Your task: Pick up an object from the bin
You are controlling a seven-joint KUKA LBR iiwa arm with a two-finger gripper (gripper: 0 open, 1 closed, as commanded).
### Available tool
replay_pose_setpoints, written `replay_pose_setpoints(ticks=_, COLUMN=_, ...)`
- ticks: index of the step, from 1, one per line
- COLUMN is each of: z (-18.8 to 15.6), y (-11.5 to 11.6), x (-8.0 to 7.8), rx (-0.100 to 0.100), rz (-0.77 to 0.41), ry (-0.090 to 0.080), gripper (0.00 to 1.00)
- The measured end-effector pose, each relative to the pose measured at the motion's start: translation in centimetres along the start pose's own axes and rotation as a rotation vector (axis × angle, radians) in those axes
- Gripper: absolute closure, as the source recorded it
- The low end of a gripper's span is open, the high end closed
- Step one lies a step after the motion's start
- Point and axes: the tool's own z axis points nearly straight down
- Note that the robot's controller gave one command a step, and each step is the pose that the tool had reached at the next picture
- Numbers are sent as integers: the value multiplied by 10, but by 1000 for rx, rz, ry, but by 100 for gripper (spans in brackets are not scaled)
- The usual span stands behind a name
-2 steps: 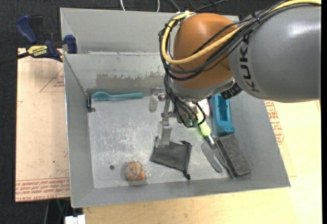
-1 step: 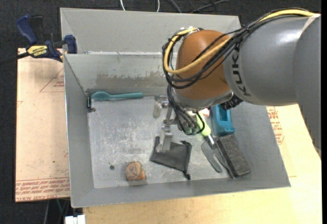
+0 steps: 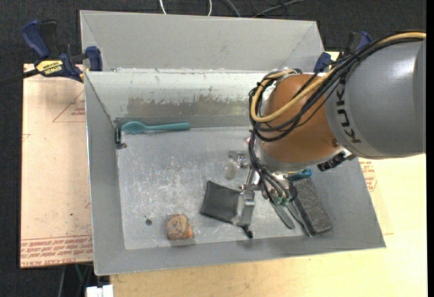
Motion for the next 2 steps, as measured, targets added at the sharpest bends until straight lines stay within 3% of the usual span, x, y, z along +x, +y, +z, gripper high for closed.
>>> replay_pose_setpoints(ticks=1, z=52, y=-22, x=-28, rx=-1, rz=-53, ry=-5, gripper=0)
replay_pose_setpoints(ticks=2, z=60, y=-2, x=6, rx=-2, rz=44, ry=-3, gripper=100)
